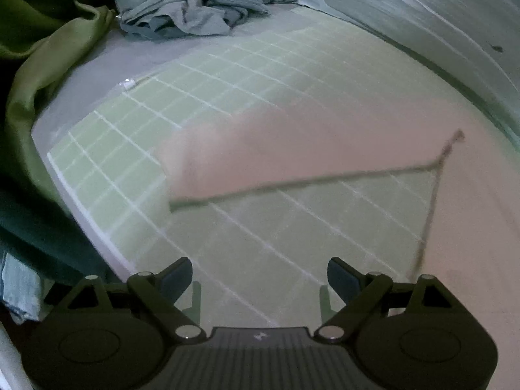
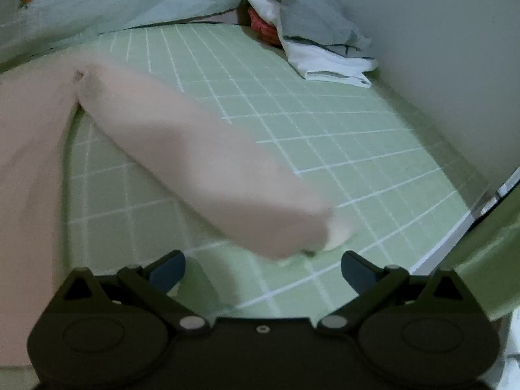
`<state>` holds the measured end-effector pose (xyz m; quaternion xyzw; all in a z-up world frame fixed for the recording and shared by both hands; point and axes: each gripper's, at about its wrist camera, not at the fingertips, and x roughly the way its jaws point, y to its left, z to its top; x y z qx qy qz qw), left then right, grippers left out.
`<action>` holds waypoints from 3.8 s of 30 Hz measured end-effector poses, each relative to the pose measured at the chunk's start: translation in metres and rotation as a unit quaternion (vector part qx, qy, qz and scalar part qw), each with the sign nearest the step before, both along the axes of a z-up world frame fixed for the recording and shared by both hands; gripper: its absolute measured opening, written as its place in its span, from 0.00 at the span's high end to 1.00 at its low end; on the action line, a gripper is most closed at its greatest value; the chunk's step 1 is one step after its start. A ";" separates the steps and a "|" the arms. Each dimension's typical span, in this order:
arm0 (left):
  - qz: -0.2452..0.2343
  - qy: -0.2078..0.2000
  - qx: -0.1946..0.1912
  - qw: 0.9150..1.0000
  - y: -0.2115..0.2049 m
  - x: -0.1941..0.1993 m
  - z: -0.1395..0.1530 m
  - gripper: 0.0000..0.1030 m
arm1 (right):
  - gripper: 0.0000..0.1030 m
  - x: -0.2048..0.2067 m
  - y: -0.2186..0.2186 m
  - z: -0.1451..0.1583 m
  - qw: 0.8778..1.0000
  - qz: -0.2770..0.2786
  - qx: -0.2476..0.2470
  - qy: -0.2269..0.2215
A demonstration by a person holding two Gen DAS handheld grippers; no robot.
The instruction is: Fold clothes
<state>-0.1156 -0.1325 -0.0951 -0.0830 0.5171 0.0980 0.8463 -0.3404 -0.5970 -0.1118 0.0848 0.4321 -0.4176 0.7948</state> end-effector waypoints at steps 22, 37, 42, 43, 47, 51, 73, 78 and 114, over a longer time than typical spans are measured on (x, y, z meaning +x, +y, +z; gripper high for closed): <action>-0.014 -0.002 0.001 1.000 -0.055 -0.050 0.005 0.12 | 0.00 -0.057 -0.022 0.023 0.990 -0.018 -0.129 0.045; 0.063 -0.011 -0.009 0.998 0.043 0.027 0.009 0.12 | 0.00 0.030 0.027 0.042 0.995 0.034 -0.099 -0.008; 0.067 -0.005 -0.006 0.998 0.064 0.055 -0.003 0.12 | 0.00 0.051 0.040 0.041 0.997 0.063 -0.045 -0.025; 0.066 -0.002 -0.009 0.998 0.068 0.061 -0.006 0.12 | 0.00 0.054 0.044 0.041 0.997 0.065 -0.043 -0.025; 0.071 0.008 -0.019 0.997 0.081 0.078 -0.018 0.12 | 0.00 0.065 0.055 0.037 0.997 0.058 -0.040 -0.028; 0.071 -0.007 -0.029 0.997 0.090 0.087 -0.023 0.06 | 0.00 0.074 0.058 0.036 0.998 0.043 -0.025 -0.049; -0.157 -0.080 -0.051 0.983 -0.056 0.113 0.028 0.95 | 0.00 0.074 0.030 0.028 0.997 0.034 -0.007 -0.064; -0.297 -0.080 -0.163 0.938 -0.150 0.105 0.045 0.89 | 0.00 0.063 0.008 0.030 0.998 0.007 -0.006 -0.070; -0.106 0.033 -0.007 0.994 -0.028 0.111 -0.009 0.12 | 0.97 0.228 0.122 0.017 0.942 0.288 0.152 -0.084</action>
